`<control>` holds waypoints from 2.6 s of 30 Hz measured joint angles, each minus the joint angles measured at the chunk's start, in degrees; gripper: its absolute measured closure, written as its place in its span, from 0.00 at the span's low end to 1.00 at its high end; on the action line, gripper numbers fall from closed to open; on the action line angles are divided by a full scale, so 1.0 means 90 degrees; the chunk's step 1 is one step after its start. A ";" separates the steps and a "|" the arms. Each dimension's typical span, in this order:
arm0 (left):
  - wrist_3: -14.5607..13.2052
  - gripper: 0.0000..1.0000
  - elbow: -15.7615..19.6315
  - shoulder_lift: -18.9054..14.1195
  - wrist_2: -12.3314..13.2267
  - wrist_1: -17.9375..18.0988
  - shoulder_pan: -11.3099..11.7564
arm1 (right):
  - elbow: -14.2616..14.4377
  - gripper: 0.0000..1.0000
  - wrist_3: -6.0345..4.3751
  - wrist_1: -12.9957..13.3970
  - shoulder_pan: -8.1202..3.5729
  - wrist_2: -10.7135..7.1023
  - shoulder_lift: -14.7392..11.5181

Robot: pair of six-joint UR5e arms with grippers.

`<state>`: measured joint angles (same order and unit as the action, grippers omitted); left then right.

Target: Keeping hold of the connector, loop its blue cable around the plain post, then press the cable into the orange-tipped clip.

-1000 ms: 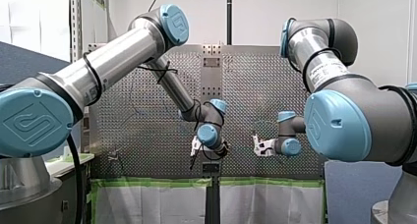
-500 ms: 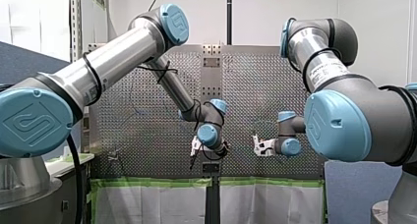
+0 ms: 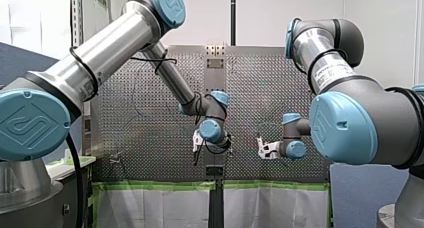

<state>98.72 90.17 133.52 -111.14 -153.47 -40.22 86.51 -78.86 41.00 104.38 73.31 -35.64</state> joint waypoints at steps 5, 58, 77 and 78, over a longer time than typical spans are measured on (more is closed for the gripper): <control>0.0264 0.00 0.0329 -0.0330 -0.0328 0.0333 -0.0138 | 0.0001 1.00 0.0000 0.0003 0.0001 0.0000 0.0001; 0.0477 0.00 0.3316 -0.3317 -0.1397 0.2285 -0.1175 | 0.0003 1.00 0.0280 -0.0330 -0.0002 -0.0002 -0.0001; 0.0476 0.00 0.3332 -0.3333 -0.1396 0.2285 -0.1178 | 0.0003 1.00 0.0283 -0.0335 0.0000 0.0000 -0.0002; 0.0476 0.00 0.3332 -0.3333 -0.1396 0.2285 -0.1178 | 0.0003 1.00 0.0283 -0.0335 0.0000 0.0000 -0.0002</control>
<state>103.00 120.16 103.53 -123.70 -132.90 -50.82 86.54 -76.31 37.98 104.37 73.31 -35.65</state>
